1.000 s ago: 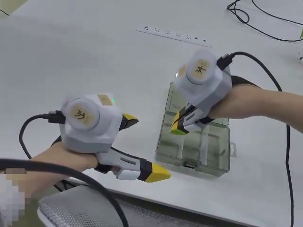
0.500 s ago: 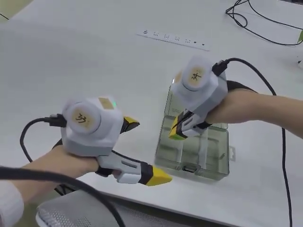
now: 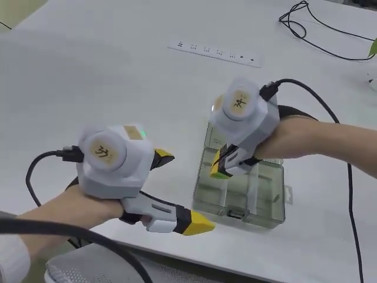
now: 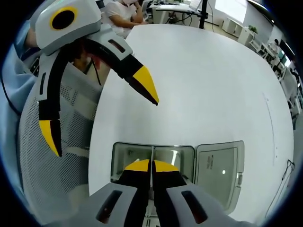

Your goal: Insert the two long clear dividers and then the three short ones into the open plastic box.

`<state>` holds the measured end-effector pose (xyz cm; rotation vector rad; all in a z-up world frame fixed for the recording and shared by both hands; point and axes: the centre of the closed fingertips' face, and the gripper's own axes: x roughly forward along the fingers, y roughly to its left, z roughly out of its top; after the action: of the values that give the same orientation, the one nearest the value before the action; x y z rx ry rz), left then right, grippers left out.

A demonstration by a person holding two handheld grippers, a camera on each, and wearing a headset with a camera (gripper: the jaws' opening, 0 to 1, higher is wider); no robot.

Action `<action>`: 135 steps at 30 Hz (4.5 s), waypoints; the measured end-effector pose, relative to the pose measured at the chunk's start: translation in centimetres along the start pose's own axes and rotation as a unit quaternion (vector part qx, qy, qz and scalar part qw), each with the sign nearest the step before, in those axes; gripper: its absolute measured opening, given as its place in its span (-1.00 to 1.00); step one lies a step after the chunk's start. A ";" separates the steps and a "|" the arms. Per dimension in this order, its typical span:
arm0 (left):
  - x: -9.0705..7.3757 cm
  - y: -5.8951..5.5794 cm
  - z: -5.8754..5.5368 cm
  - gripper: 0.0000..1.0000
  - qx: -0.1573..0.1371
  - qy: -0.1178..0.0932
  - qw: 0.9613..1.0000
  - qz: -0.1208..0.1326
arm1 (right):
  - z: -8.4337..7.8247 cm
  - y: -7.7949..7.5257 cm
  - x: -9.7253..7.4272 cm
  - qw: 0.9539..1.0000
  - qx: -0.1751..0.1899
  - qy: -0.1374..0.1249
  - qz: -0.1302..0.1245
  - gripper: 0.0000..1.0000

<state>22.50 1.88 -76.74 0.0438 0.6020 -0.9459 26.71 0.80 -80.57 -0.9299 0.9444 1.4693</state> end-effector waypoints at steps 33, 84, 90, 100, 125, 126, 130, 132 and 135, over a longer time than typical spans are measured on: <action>-0.2 -0.1 0.5 0.86 0.000 0.000 1.000 0.000 | 0.2 0.8 -3.1 0.987 0.002 -0.159 -0.035 0.53; -0.3 0.0 1.0 0.90 -0.018 -0.012 1.000 0.013 | -19.6 3.0 -8.1 0.973 0.163 -0.101 -0.126 0.80; -0.2 0.0 1.1 0.89 -0.017 -0.012 1.000 0.013 | -21.1 3.2 -8.0 0.977 0.163 -0.071 -0.120 0.65; -0.4 0.0 1.0 0.88 -0.014 -0.008 1.000 0.013 | -22.9 3.3 -7.3 0.986 0.129 -0.018 -0.104 0.33; -0.9 0.3 0.4 0.84 -0.024 -0.006 1.000 0.019 | -25.3 3.4 -5.6 0.993 0.076 0.061 -0.064 -0.13; -0.9 0.3 0.3 0.84 -0.025 -0.007 0.999 0.020 | -25.3 3.5 -5.6 0.994 0.072 0.064 -0.060 -0.13; -0.9 0.3 0.3 0.84 -0.025 -0.006 0.999 0.019 | -25.4 3.4 -5.5 0.993 0.070 0.067 -0.061 -0.17; -0.8 0.3 0.3 0.84 -0.025 -0.005 1.000 0.018 | -25.4 3.4 -5.5 0.994 0.070 0.066 -0.061 -0.18; -0.6 0.3 0.3 0.84 -0.025 -0.007 1.000 0.016 | -25.4 3.4 -5.5 0.993 0.069 0.067 -0.062 -0.19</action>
<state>22.60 2.40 -76.26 0.0016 0.6115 -0.8993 25.08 -25.00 -84.75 -0.9763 1.0532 1.2343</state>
